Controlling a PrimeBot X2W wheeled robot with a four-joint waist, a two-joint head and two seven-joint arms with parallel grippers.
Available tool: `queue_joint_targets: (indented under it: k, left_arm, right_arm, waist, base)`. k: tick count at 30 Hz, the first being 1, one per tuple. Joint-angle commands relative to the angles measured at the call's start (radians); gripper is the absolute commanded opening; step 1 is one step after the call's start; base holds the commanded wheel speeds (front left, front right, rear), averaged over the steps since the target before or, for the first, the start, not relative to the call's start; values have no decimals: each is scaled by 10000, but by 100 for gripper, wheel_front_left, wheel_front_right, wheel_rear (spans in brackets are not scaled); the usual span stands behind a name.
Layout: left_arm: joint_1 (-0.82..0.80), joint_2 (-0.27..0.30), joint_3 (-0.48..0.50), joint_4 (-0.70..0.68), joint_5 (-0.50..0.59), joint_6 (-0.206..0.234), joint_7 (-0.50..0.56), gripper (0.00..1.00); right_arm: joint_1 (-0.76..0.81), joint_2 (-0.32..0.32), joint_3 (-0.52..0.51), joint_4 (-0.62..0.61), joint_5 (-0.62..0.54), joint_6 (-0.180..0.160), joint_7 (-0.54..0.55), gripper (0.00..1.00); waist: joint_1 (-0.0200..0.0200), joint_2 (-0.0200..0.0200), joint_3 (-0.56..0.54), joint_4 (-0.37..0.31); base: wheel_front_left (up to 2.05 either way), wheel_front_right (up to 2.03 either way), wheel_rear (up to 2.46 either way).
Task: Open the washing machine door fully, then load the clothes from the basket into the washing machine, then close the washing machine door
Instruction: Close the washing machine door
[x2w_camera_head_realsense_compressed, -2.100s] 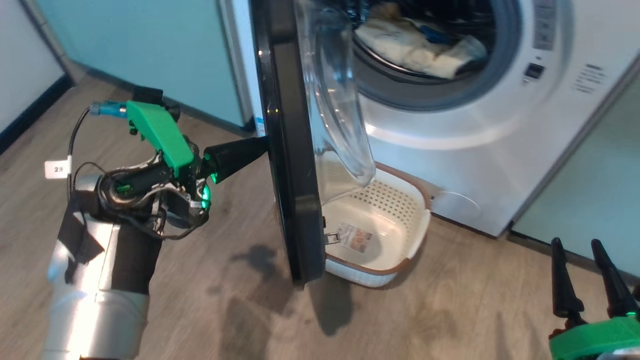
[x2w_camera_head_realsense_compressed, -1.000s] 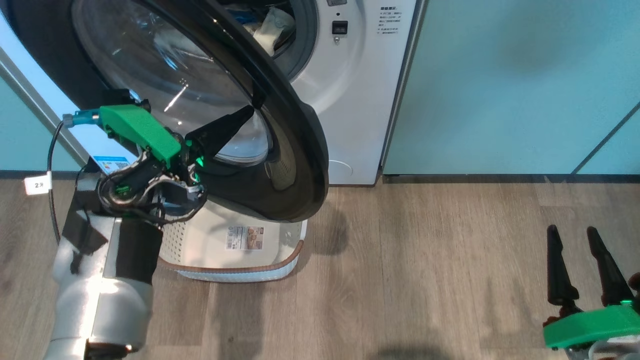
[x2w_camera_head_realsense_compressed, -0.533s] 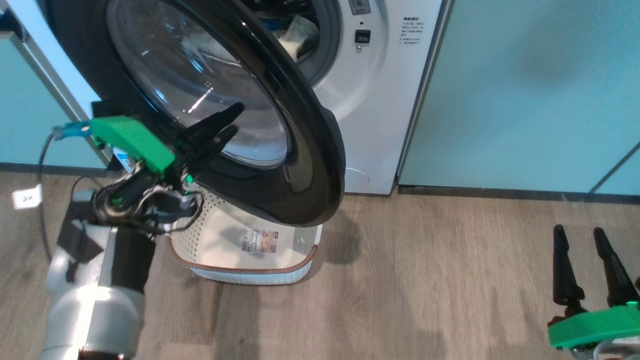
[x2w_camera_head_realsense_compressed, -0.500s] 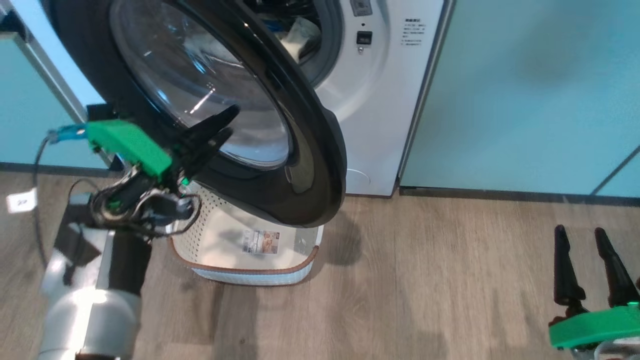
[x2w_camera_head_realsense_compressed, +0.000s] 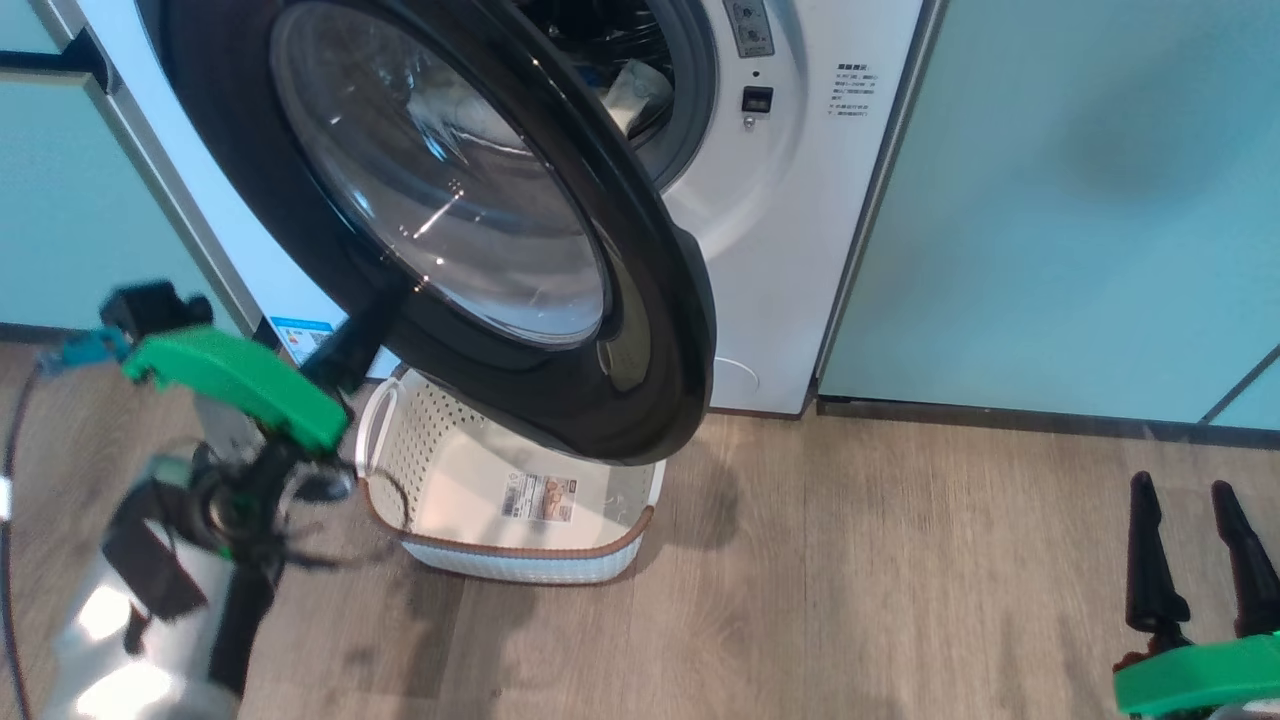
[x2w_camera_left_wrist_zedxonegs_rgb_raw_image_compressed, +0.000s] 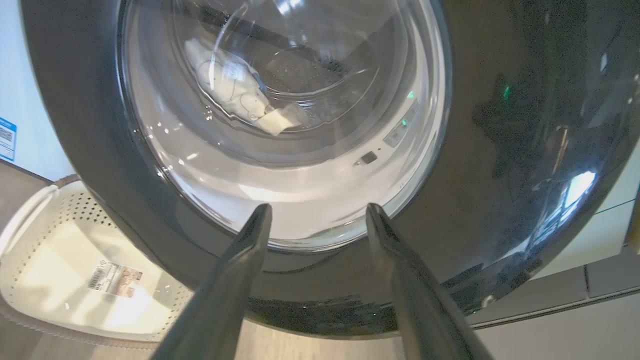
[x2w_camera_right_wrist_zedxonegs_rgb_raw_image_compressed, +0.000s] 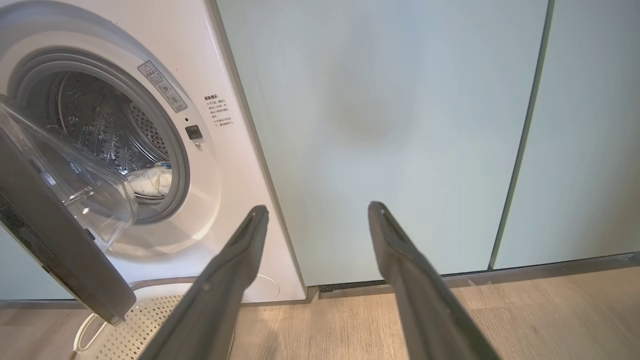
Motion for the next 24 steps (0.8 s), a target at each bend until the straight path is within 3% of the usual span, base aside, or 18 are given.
queue_joint_targets:
  k: [1,11,16,24]
  left_arm:
    - [-243,503,215,-380,138,-38,-172,100]
    - [-28,1740,-2664,-83,1138,-39,-4149,100]
    - [-328,2089,-3596,519,2147,-39,-4974,100]
    - [131,1284,-1803,-252,4604,-40,-5003,100]
  right_arm:
    - [-144,-84,163,-334,-35,44,-67,100]
    - [-193,-106,195,-314,-21,44,-67,100]
    - [-206,-98,192,-321,-14,44,-67,100]
    - [-225,-80,167,-336,-15,44,-67,100]
  waist:
    - [1,-1,3,-4]
    - [1,-1,38,-44]
    - [1,-1,61,-85]
    - [1,-1,116,-143]
  base:
    - [0,0,0]
    - [0,0,0]
    - [0,0,0]
    - [0,0,0]
